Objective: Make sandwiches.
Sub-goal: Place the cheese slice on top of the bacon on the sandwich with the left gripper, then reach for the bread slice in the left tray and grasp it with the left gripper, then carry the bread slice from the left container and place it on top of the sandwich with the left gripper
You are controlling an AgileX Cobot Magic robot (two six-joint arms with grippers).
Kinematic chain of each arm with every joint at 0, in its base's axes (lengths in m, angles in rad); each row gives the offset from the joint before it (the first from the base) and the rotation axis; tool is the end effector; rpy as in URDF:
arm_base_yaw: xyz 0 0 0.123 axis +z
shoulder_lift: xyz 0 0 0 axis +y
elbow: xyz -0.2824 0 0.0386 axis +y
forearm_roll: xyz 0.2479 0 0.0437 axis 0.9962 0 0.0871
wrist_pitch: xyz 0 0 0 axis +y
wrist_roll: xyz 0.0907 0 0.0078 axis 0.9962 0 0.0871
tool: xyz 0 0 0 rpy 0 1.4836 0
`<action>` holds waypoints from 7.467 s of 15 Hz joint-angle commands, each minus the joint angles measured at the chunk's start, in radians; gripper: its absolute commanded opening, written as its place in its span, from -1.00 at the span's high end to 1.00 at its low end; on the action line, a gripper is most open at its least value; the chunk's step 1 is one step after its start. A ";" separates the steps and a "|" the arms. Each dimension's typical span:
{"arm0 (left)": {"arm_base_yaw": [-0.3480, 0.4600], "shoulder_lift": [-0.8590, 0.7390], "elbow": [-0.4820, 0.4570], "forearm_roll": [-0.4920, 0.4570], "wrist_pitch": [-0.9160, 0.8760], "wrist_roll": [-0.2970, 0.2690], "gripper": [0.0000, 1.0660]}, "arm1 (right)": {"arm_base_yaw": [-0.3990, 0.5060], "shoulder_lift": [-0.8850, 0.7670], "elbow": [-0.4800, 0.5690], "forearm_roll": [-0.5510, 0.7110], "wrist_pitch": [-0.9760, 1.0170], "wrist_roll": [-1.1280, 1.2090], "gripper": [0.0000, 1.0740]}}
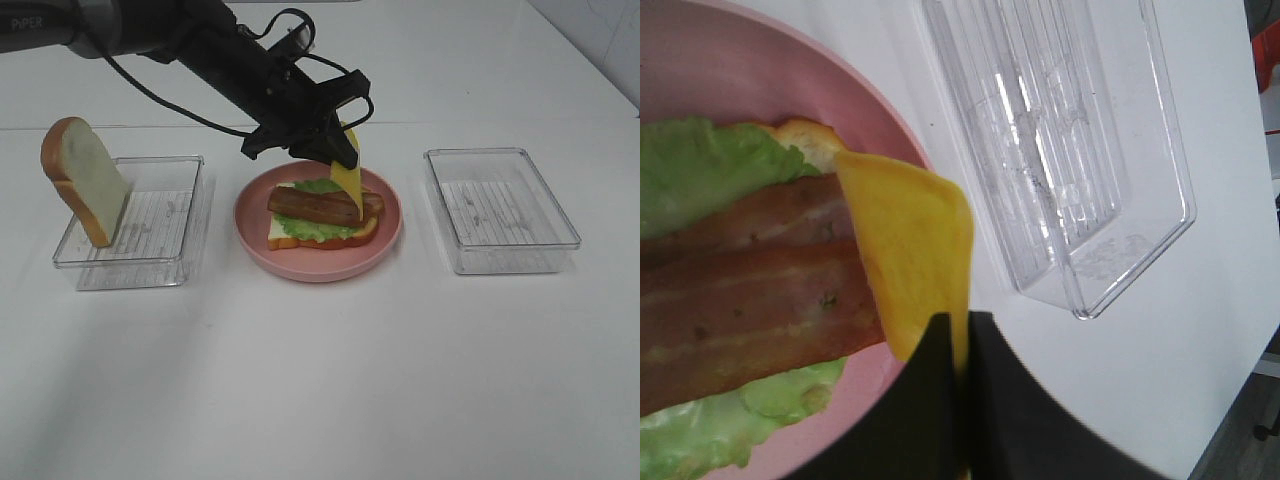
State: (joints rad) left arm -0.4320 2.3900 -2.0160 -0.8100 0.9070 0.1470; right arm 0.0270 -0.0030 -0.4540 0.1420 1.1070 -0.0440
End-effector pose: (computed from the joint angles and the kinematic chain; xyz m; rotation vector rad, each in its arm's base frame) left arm 0.4496 -0.2646 0.1744 0.2481 2.6777 -1.0844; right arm -0.0031 0.0114 0.2614 -0.0825 2.1272 0.1628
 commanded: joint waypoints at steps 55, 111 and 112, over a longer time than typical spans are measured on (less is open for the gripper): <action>0.380 -0.239 0.085 0.740 0.384 -0.199 -0.88 | -0.003 -0.025 0.004 0.010 -0.008 -0.001 -0.79; 0.117 -0.060 0.294 -0.337 -0.057 0.424 1.00 | -0.003 -0.025 0.004 0.010 -0.008 -0.001 -0.79; 0.117 -0.060 0.294 -0.337 -0.057 0.424 0.89 | -0.003 -0.025 0.004 0.010 -0.008 -0.001 -0.79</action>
State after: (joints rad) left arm -0.3110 2.3290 -1.7220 -1.1290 0.8490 0.5700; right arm 0.0270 -0.0030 -0.4540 0.1510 1.1070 -0.0440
